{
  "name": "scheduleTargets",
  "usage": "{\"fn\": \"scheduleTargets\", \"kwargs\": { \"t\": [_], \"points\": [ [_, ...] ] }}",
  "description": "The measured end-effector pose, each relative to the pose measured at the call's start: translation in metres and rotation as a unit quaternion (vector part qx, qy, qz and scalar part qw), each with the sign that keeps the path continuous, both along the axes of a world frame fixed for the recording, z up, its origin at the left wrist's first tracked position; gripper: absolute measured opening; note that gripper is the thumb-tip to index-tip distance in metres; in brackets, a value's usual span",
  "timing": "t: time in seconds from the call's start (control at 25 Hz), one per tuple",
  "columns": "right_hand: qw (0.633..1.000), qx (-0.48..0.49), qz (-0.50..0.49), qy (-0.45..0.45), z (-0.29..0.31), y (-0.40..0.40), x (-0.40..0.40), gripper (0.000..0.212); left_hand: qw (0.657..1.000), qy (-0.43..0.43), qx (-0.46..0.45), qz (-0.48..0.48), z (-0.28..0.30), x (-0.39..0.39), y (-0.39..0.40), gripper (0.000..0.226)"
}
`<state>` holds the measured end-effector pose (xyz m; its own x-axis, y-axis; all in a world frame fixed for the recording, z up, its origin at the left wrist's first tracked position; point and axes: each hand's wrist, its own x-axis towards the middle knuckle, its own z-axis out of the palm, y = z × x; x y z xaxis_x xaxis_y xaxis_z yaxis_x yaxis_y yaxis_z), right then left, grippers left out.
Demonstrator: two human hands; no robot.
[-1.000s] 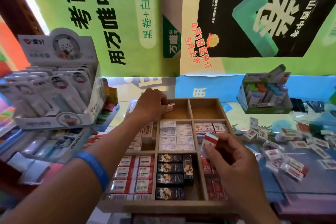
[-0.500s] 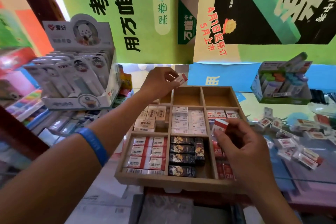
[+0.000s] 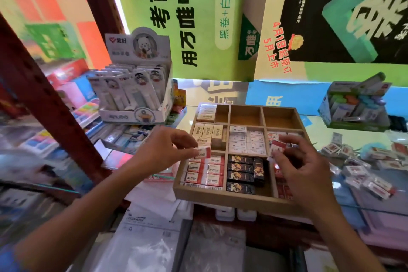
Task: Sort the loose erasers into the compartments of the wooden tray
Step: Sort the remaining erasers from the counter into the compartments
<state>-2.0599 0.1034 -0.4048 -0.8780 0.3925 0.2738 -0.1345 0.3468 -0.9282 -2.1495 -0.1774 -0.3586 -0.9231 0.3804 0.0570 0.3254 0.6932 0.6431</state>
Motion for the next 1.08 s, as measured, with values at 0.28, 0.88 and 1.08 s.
{"fn": "scheduleTargets", "kwargs": {
  "t": [0.28,0.88,1.08],
  "points": [
    [0.993,0.114,-0.028,0.003,0.005,-0.010,0.000,0.024,0.998,0.050,0.014,0.027,-0.025,0.000,-0.007,0.017],
    [0.998,0.056,-0.019,0.005,0.018,-0.026,0.006,0.034,0.985,0.019,0.169,0.036,-0.068,0.039,-0.009,0.035],
    [0.998,0.015,0.064,-0.018,0.037,-0.057,0.013,0.028,0.978,0.015,0.201,0.053,-0.070,0.042,-0.007,0.034]
  ]
}}
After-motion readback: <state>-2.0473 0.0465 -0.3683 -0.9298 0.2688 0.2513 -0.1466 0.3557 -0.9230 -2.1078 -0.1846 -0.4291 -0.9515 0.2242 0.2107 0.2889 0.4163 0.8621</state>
